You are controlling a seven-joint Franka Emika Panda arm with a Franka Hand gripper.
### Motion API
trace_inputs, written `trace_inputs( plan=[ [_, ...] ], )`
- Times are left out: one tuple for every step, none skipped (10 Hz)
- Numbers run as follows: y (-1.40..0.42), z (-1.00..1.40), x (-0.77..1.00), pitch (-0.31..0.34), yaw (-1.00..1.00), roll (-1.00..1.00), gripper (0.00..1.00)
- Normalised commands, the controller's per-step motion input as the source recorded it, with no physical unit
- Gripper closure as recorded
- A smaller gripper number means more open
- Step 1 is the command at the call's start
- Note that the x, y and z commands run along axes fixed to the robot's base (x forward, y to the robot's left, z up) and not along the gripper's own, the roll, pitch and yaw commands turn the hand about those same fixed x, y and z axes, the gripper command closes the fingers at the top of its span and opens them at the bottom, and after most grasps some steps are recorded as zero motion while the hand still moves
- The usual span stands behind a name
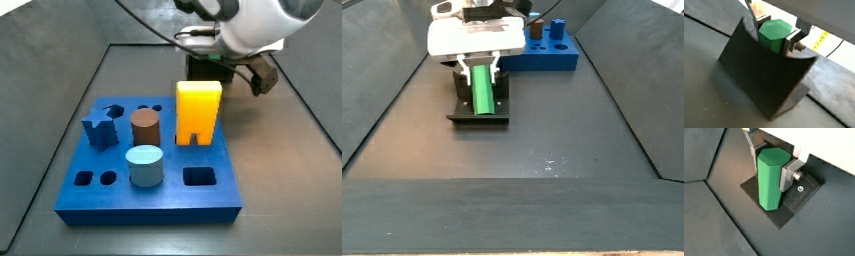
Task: Pick up the hexagon object. Move up. Place the hexagon object on the fixture. Regrasp the hexagon object. Move to above the board. Insert the hexagon object.
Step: Move to above the board.
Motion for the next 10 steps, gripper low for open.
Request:
trace_inputs(
  plan=[
    [-0.01,1.0,0.02,-0.29,0.01,-0.18,1.0],
    [-0.01,1.0,0.01,-0.273,-0.02,-0.17,1.0],
    [-0.01,1.0,0.0,-0.244,-0.09,-0.15,1.0],
    [-0.01,1.0,-0.01,-0.21,-0.13,-0.14,1.0],
    [0.0,1.0,-0.01,-0.166,-0.17,-0.13,1.0],
    [0.0,1.0,-0.02,-0.103,-0.2,-0.13,1.0],
    [0.0,1.0,-0.02,-0.057,-0.2,-0.13,1.0],
    [0.0,1.0,-0.03,-0.012,-0.19,-0.14,1.0],
    [0.01,1.0,-0.03,0.036,-0.16,-0.14,1.0],
    [0.01,1.0,-0.04,0.065,-0.13,-0.13,1.0]
  ],
)
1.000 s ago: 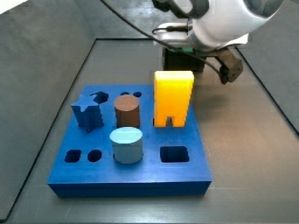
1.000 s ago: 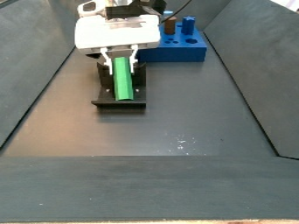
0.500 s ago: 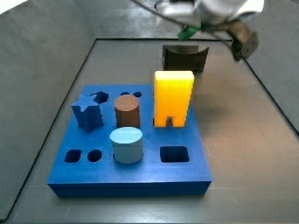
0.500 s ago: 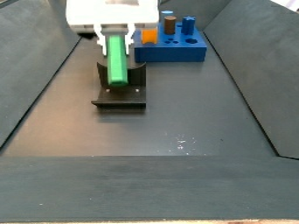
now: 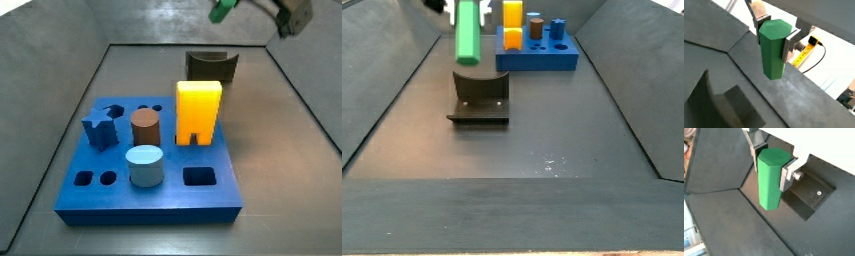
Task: Pick up the hexagon object. Move up. Place the hexagon object on the fixture. Regrasp the hexagon object. Move to above the board. Insert the hexagon object.
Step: Move to above the board.
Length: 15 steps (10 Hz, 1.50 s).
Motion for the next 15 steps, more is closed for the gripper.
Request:
trace_inputs(
  plan=[
    [0.01,1.0,-0.04,0.078,-0.11,-0.12,1.0],
    [0.01,1.0,-0.05,0.103,-0.07,-0.1,1.0],
    [0.01,1.0,-0.05,0.119,-0.04,-0.08,1.0],
    [0.0,1.0,-0.05,0.135,-0.01,-0.06,1.0],
    [0.0,1.0,-0.05,0.132,0.02,-0.05,1.0],
    [0.0,0.94,-0.04,0.135,0.04,-0.04,1.0],
    [-0.01,0.83,-0.03,0.134,0.06,-0.04,1.0],
    [-0.01,0.6,0.0,0.139,0.07,-0.04,1.0],
    [-0.02,0.43,0.01,0.142,0.08,-0.04,1.0],
    [-0.02,0.26,0.02,0.142,0.09,-0.04,1.0],
    [-1.0,0.1,-0.55,0.051,-0.09,-1.0,1.0],
    [-1.0,0.09,-0.56,0.037,-0.09,-1.0,1.0],
    [-1.0,0.09,-0.59,0.031,-0.09,-1.0,1.0],
    [-1.0,0.08,-0.6,0.025,-0.09,-1.0,1.0],
    [-1.0,0.08,-0.61,0.026,-0.09,-1.0,1.0]
  ],
)
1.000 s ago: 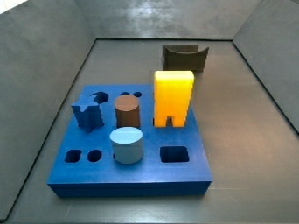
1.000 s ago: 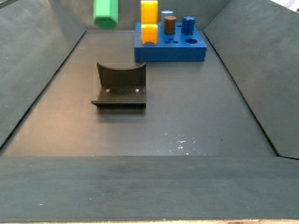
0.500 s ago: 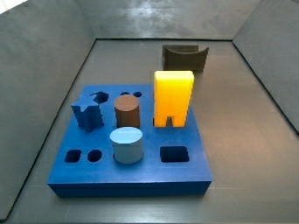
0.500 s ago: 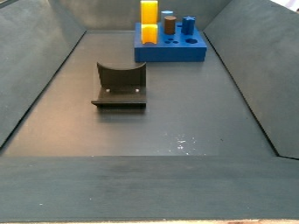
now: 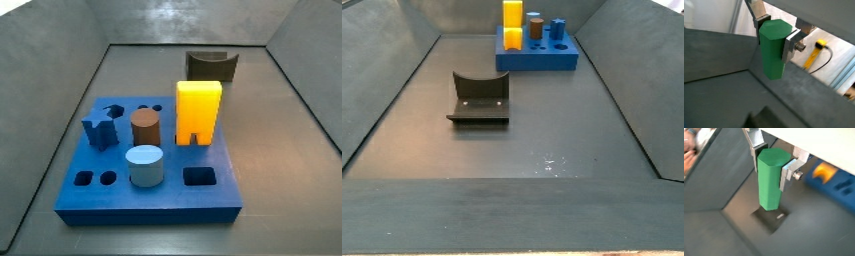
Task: Pick up the hexagon object. Move up. Place the hexagon object on the fixture. Regrasp the hexagon object. Move to above the board. Insert the hexagon object.
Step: Move to above the board.
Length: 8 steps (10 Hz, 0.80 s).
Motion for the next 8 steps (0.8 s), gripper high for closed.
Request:
trace_inputs(
  plan=[
    [-1.0,0.09,-0.62,0.026,-0.09,-1.0,1.0],
    [-1.0,0.08,-0.64,0.026,-0.08,-1.0,1.0],
    [-1.0,0.09,-0.68,0.025,-0.08,-1.0,1.0],
    [-0.76,0.07,-0.55,0.017,-0.08,-1.0,1.0],
    [-0.45,0.03,-0.37,0.01,-0.07,-1.0,1.0],
    [-0.24,0.02,-0.22,0.008,-0.07,-1.0,1.0],
    [-0.06,0.01,-0.11,-0.002,-0.03,-0.69,1.0],
    [-0.01,0.0,-0.07,-0.012,-0.02,-0.46,1.0]
  ],
)
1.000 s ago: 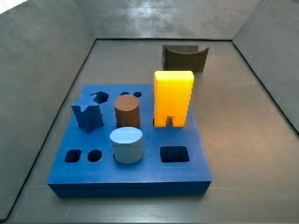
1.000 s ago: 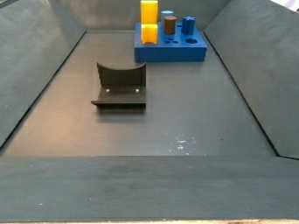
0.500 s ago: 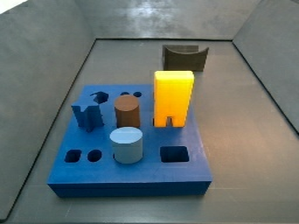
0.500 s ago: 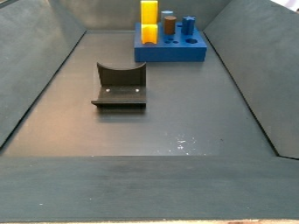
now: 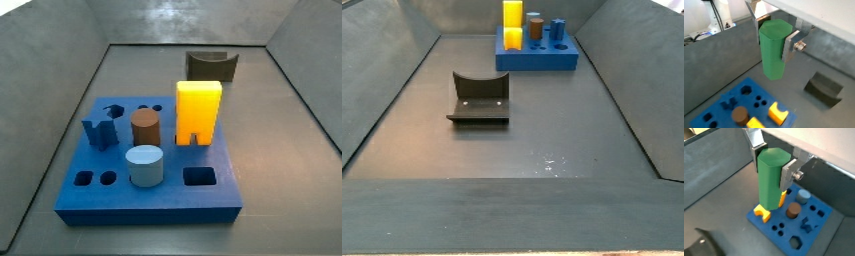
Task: Pick up the hexagon object. Move up. Place the hexagon object on the fixture. Regrasp the hexagon object. Move to above the board. Insert the hexagon object.
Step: Move to above the board, then insert the hexagon object.
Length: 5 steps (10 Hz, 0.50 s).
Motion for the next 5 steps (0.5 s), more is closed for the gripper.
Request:
trace_inputs(
  plan=[
    [-0.01,0.01,-0.05,-0.017,-0.01,-0.26,1.0],
    [0.0,-0.05,0.0,0.0,0.0,-0.03,1.0],
    [0.0,0.0,0.0,0.0,0.0,-0.01,1.0],
    [0.0,-0.04,0.0,-0.004,0.0,-0.03,1.0],
    [0.0,0.0,-0.07,0.0,0.0,0.0,1.0]
  ],
)
